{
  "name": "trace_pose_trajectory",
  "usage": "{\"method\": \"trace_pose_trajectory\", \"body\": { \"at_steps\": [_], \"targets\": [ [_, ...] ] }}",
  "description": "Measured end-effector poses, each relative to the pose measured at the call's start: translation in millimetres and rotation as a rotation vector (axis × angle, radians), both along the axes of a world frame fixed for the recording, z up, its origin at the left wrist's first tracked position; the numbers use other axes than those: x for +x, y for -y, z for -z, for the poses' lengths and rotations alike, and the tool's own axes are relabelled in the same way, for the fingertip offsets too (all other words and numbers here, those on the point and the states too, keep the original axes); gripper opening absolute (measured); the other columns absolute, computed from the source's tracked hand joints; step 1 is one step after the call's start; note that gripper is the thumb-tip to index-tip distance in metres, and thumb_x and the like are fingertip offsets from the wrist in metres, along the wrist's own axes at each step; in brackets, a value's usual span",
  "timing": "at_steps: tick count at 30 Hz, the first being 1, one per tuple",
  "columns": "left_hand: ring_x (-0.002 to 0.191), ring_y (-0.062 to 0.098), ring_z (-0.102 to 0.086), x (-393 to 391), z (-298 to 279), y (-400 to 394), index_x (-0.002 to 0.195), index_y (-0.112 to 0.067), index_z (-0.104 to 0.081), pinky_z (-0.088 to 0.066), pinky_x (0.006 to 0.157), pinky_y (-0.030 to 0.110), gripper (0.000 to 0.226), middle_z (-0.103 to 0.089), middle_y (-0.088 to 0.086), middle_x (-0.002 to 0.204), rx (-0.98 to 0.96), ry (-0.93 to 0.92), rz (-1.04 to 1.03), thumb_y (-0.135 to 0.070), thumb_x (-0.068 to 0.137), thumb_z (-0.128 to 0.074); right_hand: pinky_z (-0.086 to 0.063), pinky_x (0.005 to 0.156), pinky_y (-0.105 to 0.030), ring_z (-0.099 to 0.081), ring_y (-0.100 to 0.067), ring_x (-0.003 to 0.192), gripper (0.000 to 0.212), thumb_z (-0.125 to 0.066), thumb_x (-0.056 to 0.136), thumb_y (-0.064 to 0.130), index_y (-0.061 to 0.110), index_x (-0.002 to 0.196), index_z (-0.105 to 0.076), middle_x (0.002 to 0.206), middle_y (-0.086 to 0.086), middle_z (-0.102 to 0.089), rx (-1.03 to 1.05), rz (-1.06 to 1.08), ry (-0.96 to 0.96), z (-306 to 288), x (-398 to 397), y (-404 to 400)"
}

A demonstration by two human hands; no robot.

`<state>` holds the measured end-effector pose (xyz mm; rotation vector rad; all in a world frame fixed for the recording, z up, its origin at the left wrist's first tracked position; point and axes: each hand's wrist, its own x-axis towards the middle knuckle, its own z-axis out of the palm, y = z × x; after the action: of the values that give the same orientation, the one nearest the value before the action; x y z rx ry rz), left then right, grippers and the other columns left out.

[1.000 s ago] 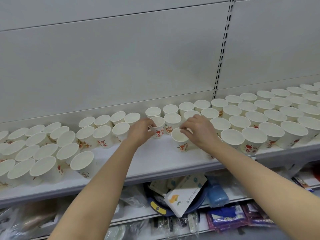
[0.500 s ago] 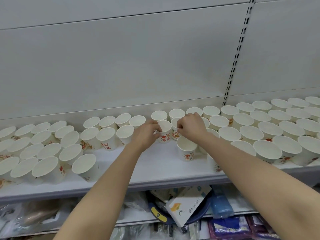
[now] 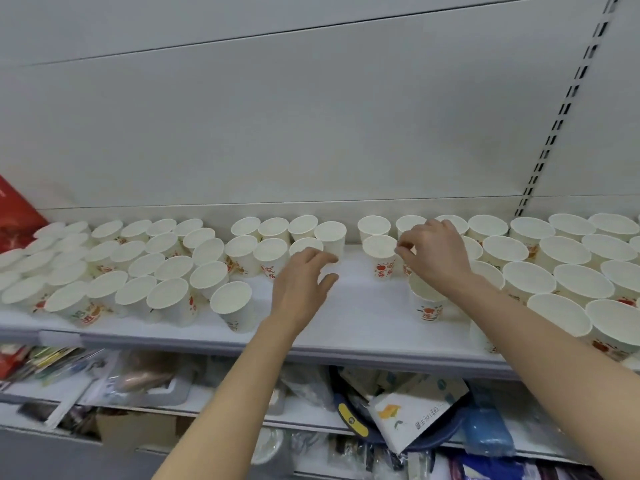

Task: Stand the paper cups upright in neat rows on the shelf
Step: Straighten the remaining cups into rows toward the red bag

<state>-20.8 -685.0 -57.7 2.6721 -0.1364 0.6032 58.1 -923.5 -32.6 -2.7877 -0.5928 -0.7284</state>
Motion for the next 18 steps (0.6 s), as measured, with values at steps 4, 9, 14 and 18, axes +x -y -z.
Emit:
{"method": "trace_pose_trajectory", "body": {
  "at_steps": [4, 9, 14, 18],
  "targets": [
    [0.090, 0.014, -0.055, -49, 3, -70, 0.101, -0.031, -0.070, -0.044, 0.067, 0.027, 0.014, -0.065, -0.012, 0.103, -0.081, 0.088, -0.260, -0.034, 0.088, -0.067, -0.037, 0.070, -0.037, -0.054, -0.030, 0.071, 0.011, -0.071, 0.078, 0.018, 0.017, 0.068, -0.068, 0.065, -0.001, -0.064, 0.136, -0.079, 0.083, 1, -16, -33],
    [0.094, 0.014, -0.053, -81, -6, -129, 0.097, -0.034, -0.069, -0.050, 0.073, 0.034, 0.027, -0.059, -0.015, 0.104, -0.001, -0.073, -0.241, -0.050, 0.077, -0.074, -0.041, 0.070, -0.038, -0.054, -0.027, 0.070, 0.007, -0.075, 0.074, 0.017, 0.020, 0.072, -0.070, 0.068, 0.003, -0.067, 0.181, -0.189, 0.031, 13, -33, -85],
    [0.093, 0.009, -0.051, -79, -11, -145, 0.086, -0.037, -0.069, -0.044, 0.073, 0.027, 0.006, -0.064, -0.019, 0.098, 0.098, -0.224, -0.133, -0.040, 0.082, -0.072, -0.039, 0.068, -0.032, -0.056, -0.027, 0.083, 0.014, -0.075, 0.075, 0.014, 0.016, 0.088, -0.072, 0.084, -0.001, -0.068, 0.226, -0.129, -0.075, 24, -30, -120],
    [0.078, 0.002, -0.052, -77, -16, -150, 0.077, -0.037, -0.067, -0.046, 0.068, 0.029, 0.006, -0.063, -0.025, 0.079, -0.079, -0.201, -0.030, -0.036, 0.082, -0.072, -0.044, 0.073, -0.035, -0.054, -0.029, 0.094, 0.026, -0.075, 0.074, 0.014, 0.015, 0.099, -0.071, 0.097, -0.003, -0.064, 0.164, -0.129, -0.115, 29, -21, -144]
  ]
}}
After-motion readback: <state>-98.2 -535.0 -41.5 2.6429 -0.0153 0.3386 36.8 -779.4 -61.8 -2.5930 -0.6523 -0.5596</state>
